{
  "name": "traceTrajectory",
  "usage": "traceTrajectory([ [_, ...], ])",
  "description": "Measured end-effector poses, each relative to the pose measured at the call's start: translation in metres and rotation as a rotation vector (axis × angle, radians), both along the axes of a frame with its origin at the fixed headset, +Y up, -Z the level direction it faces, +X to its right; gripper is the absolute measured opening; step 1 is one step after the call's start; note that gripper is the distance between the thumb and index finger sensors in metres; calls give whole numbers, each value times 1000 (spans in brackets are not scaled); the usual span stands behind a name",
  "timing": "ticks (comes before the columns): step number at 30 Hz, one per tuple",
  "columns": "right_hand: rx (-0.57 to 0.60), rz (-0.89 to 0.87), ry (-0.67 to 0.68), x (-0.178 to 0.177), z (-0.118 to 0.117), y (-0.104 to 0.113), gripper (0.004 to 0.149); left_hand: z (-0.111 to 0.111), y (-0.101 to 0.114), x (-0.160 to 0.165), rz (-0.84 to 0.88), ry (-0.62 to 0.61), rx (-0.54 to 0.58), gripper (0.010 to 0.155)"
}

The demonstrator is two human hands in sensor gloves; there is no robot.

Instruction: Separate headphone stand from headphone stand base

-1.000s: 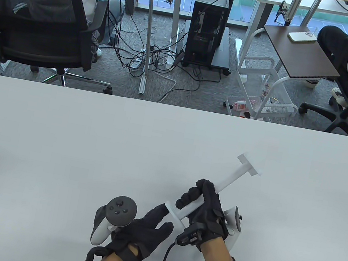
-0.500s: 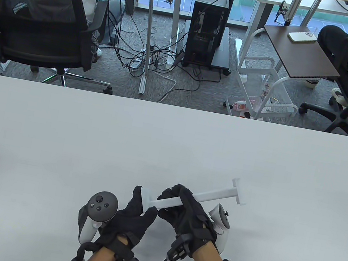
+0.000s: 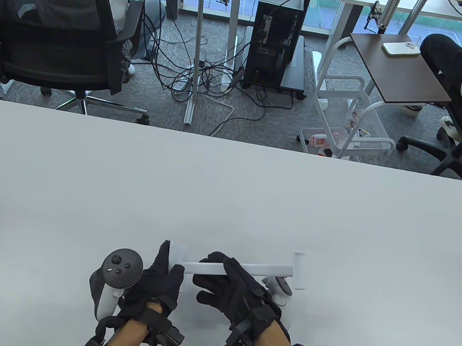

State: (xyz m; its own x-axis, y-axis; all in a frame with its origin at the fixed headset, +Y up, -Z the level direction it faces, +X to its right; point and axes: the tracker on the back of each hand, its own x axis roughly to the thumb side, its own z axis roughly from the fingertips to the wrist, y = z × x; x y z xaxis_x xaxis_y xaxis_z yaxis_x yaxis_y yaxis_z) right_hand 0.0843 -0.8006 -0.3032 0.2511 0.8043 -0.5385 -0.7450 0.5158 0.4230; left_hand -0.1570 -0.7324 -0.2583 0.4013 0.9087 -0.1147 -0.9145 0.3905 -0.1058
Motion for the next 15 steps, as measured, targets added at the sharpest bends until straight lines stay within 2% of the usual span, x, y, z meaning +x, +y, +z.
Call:
traceTrajectory([
  [4, 14, -3, -34, 7, -3, 5, 58, -2, -2, -8, 29, 43, -7, 68],
  [9, 71, 49, -116, 27, -9, 21, 58, -4, -5, -26, 87, 117, -17, 68],
  [15, 153, 257, -256, 70, -21, 45, 54, -6, -9, -43, 137, 190, -37, 66],
])
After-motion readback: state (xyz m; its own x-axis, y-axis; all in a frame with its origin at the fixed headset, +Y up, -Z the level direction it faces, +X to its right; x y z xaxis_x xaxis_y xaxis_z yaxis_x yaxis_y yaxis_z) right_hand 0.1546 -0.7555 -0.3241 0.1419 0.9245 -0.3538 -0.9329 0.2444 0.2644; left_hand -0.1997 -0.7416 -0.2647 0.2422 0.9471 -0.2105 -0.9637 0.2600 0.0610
